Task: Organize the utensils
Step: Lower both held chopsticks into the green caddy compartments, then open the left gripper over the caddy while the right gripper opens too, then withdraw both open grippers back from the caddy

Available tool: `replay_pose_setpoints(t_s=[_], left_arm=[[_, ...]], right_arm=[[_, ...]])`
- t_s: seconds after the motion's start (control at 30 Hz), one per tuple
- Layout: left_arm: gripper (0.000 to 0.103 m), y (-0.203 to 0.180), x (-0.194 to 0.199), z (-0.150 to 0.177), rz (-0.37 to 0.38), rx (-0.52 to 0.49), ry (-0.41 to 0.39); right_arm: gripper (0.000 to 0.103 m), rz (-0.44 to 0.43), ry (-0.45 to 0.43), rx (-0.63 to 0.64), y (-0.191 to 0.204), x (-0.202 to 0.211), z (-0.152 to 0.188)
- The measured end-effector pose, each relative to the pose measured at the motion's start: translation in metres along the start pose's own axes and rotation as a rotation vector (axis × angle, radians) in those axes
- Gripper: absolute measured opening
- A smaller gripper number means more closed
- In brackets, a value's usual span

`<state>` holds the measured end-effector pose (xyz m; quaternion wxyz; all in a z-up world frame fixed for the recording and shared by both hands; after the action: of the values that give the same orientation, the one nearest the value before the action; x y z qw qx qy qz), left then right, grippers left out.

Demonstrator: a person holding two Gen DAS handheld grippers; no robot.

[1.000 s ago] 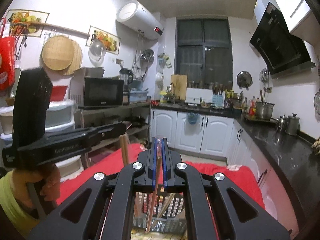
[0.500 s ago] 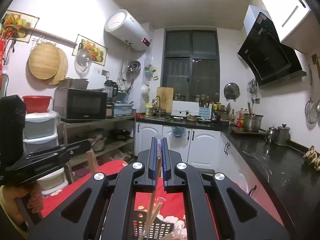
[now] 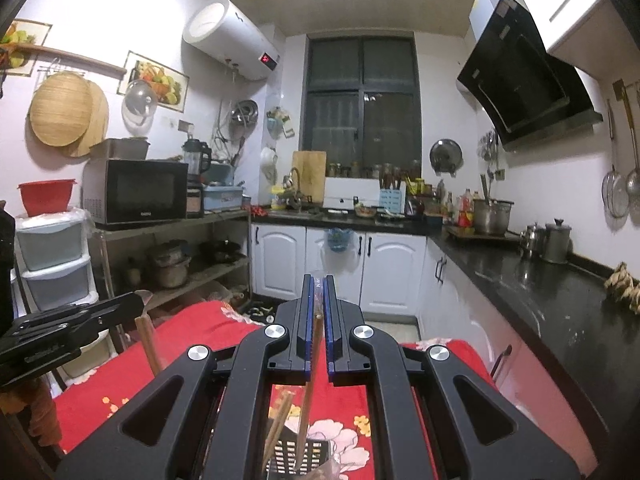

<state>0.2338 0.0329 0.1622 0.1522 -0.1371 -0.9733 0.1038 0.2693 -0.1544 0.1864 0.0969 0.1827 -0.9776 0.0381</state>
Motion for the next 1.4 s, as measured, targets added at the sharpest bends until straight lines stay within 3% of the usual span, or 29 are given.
replay_pose_setpoints(t_s=[0.53,0.7,1.0,1.2,1.27,1.33,1.4], left_arm=[[0.002,0.003,-0.028,0.031,0.001,-0.005,0.107],[0.003,0.005,-0.032,0.038,-0.007,-0.016,0.150],[0.036,0.007,-0.031,0.044,-0.023,-0.019,0.191],[0.066,0.009,-0.019,0.045,-0.034,-0.007,0.179],[0.084,0.009,-0.016,0.043,-0.037,-0.003,0.174],[0.092,0.008,-0.012,0.042,-0.035,0.002,0.172],[0.092,0.007,-0.010,0.041,-0.030,0.009,0.174]], right_arm=[[0.006,-0.038,0.103,0.001,0.010,-0.012,0.037],[0.011,-0.038,0.140,-0.001,0.009,-0.014,0.044],[0.027,-0.032,0.166,-0.012,0.000,-0.005,0.052],[0.038,-0.027,0.173,-0.031,-0.009,0.008,0.055],[0.043,-0.024,0.173,-0.032,-0.011,0.014,0.056],[0.051,-0.022,0.170,-0.035,-0.014,0.019,0.057],[0.059,-0.020,0.163,-0.040,-0.016,0.025,0.057]])
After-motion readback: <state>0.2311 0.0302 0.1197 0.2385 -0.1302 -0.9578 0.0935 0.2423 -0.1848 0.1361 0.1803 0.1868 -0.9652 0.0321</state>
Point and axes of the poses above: each gripper's, at about its wrist camera, not at the fingertips, and x roughly against the way its jaws point, y to its left, z to its underside, the point moved 1 cm from there along -x, roughly the way its jaws point, and after that the axes turned 4 degrees about y, right-handed, at the moved point
